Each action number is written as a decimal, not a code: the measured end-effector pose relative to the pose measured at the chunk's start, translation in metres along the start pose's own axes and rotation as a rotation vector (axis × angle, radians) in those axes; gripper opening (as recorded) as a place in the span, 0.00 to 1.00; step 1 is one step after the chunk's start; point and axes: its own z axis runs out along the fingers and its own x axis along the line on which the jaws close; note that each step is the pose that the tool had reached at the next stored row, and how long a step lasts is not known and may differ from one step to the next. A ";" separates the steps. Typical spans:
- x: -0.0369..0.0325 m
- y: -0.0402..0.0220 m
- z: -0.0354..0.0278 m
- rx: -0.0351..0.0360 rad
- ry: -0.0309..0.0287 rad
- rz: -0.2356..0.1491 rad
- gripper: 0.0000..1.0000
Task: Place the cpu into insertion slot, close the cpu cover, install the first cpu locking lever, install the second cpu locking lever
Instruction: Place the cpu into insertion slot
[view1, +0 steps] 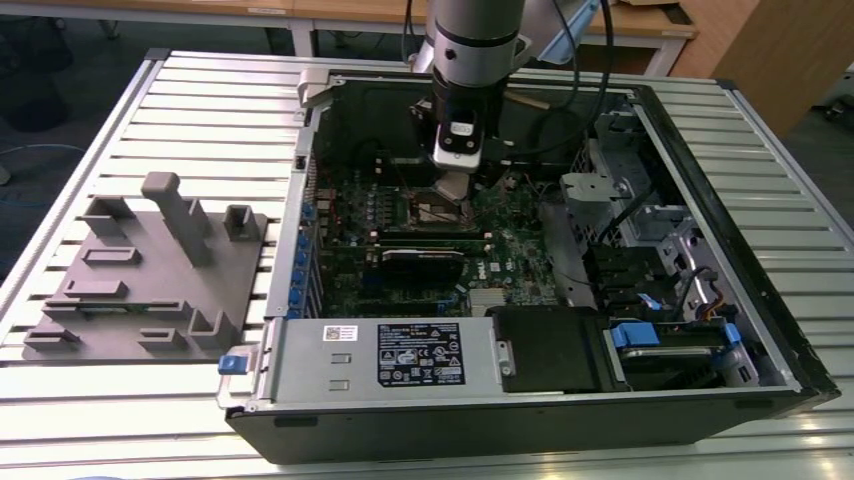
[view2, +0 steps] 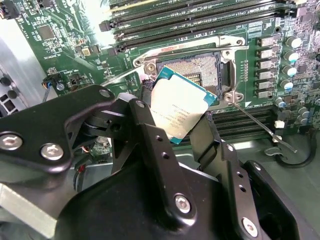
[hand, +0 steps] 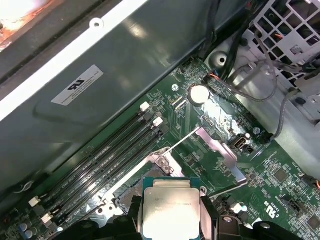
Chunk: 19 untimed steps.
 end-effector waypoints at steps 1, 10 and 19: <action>0.0000 0.0000 0.0000 -0.0001 -0.0001 0.002 0.54; 0.0000 0.0000 0.0002 0.0000 -0.0033 0.036 0.54; 0.0000 0.0000 0.0005 -0.0002 -0.0079 0.088 0.54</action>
